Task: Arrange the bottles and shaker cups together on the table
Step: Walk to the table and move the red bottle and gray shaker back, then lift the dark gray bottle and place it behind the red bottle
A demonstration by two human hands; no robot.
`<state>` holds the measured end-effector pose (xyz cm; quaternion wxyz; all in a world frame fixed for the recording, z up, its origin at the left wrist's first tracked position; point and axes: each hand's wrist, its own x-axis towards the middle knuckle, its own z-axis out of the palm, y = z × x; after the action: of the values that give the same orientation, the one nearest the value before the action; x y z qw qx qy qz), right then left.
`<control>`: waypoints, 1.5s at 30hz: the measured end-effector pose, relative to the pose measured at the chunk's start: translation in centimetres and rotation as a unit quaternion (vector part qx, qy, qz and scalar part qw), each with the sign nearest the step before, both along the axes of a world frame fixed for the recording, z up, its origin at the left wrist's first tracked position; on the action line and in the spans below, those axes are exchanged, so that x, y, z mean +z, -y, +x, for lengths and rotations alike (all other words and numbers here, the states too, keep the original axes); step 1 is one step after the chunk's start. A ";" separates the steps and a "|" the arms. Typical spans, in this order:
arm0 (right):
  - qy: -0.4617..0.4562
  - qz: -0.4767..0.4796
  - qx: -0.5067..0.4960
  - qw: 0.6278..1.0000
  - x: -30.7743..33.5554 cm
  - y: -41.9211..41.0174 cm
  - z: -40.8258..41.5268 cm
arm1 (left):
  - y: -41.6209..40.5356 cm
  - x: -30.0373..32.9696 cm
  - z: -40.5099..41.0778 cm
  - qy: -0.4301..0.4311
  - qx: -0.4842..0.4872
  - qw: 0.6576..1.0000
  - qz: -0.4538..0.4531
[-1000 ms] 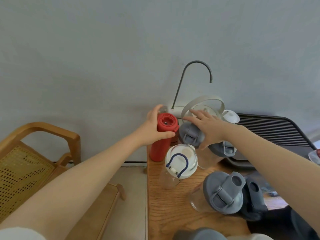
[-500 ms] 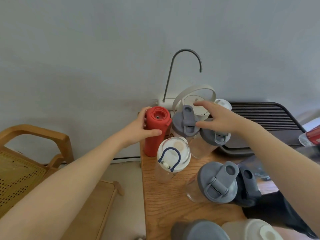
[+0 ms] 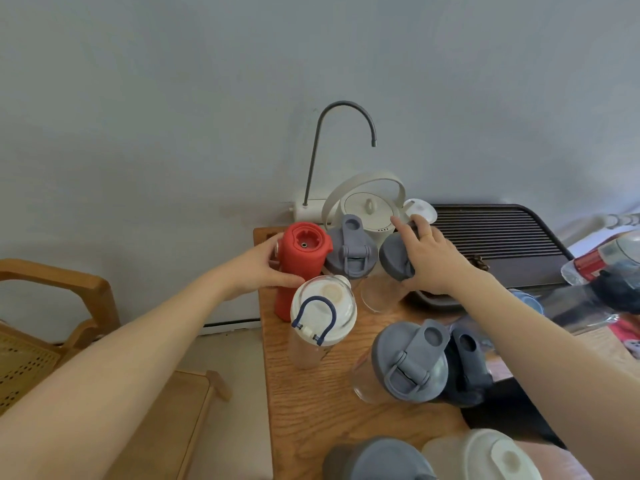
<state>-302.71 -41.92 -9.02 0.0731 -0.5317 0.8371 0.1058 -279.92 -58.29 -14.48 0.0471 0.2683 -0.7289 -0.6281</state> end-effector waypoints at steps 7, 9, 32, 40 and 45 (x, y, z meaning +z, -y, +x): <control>0.088 -0.014 0.131 0.987 0.7 3.5 4.3 | -0.5 -0.7 0.0 0.008 -0.014 1.000 -0.024; 0.113 0.015 0.154 0.981 0.5 5.1 4.3 | -0.5 -0.7 0.0 0.008 -0.017 1.000 -0.021; 0.051 -0.051 0.144 0.987 1.0 0.4 3.9 | -1.2 1.3 -0.5 0.061 0.039 0.975 -0.209; 0.129 -0.262 0.121 0.949 4.5 -10.0 1.2 | -10.8 11.8 -1.9 -0.152 0.154 0.897 -0.384; 0.082 -0.448 0.023 0.890 5.6 -18.3 -3.4 | -19.0 14.1 -7.2 -0.169 0.004 0.916 -0.364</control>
<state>-306.10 -23.61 -3.40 -0.1068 -0.5338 0.7743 -0.3225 -287.12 -39.31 -0.40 0.2664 0.1249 -0.8873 -0.3552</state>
